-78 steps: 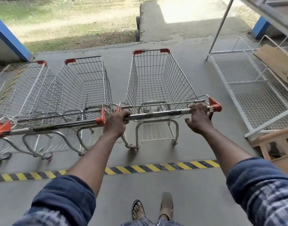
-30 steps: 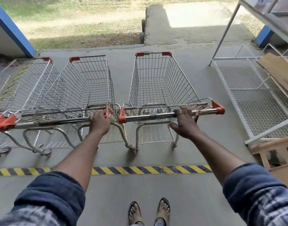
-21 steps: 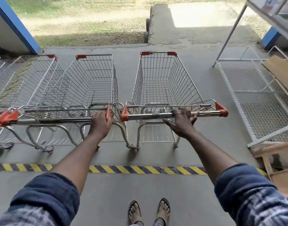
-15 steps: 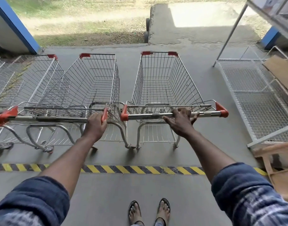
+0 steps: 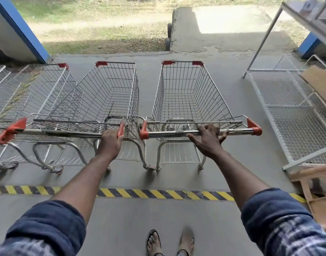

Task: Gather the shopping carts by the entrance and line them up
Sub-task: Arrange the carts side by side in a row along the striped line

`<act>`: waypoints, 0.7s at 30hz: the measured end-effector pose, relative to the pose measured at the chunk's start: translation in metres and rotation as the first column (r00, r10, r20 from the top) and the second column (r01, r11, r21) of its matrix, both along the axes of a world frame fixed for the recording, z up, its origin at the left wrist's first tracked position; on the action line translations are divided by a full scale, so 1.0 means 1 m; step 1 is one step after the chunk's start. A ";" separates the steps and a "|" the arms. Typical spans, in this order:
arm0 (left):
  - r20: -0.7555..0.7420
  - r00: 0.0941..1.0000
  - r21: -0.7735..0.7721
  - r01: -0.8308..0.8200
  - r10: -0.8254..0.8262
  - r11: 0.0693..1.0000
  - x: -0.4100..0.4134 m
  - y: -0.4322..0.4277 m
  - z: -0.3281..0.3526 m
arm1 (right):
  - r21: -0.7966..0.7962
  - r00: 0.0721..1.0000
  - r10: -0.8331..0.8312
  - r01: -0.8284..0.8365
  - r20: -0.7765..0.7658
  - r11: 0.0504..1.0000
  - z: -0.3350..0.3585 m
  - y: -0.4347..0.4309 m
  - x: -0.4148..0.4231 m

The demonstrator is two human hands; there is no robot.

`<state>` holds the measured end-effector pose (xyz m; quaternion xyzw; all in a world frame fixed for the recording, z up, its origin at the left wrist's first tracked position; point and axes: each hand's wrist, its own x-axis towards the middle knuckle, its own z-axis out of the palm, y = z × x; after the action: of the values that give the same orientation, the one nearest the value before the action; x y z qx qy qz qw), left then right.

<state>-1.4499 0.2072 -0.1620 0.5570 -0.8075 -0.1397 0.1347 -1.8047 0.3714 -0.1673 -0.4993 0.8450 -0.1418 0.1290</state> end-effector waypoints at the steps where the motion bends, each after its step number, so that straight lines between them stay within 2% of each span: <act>1: -0.005 1.000 0.001 0.001 0.000 1.000 -0.001 0.000 0.000 | -0.002 1.000 -0.001 0.001 0.001 1.000 0.001 0.000 0.000; 8: -0.027 1.000 0.005 -0.006 0.006 1.000 -0.011 0.004 0.004 | -0.019 1.000 -0.014 0.014 0.004 1.000 0.005 0.000 0.003; 13: -0.099 0.995 -0.010 0.006 -0.007 1.000 -0.012 0.007 0.008 | -0.023 1.000 -0.010 0.011 0.018 1.000 0.004 0.002 0.003; 17: -0.129 0.992 0.010 0.014 -0.013 1.000 -0.011 0.008 0.011 | -0.017 0.999 -0.028 0.028 -0.021 0.999 0.006 0.002 0.010; 21: -0.110 0.994 0.011 0.016 -0.015 1.000 -0.012 0.011 0.014 | -0.012 0.999 -0.023 0.022 -0.032 1.000 0.006 0.001 0.011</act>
<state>-1.4623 0.2181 -0.1481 0.5430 -0.8024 -0.1761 0.1743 -1.7940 0.3725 -0.1612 -0.4926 0.8517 -0.1401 0.1110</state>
